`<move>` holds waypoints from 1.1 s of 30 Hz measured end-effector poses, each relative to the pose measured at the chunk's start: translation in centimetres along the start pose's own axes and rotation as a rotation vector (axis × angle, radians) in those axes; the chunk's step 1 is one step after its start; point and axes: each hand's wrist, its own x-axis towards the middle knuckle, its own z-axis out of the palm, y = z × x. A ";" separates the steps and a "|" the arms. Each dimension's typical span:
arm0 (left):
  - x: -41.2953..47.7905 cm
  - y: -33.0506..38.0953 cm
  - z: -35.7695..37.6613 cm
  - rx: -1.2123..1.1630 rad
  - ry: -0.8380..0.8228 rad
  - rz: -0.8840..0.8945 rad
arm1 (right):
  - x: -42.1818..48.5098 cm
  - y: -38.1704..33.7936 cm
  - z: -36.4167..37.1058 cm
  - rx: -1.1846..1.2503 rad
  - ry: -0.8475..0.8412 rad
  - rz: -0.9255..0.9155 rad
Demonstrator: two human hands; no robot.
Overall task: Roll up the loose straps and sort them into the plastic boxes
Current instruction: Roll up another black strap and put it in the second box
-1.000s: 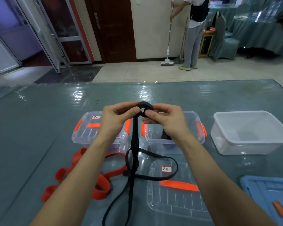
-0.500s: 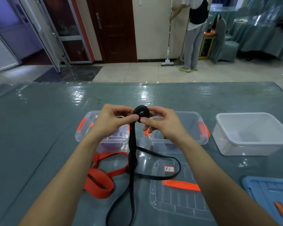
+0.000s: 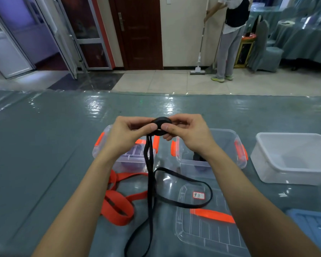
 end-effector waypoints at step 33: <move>3.3 0.7 -3.1 0.036 -0.053 -0.013 | 4.4 -1.9 0.5 -0.174 -0.107 -0.059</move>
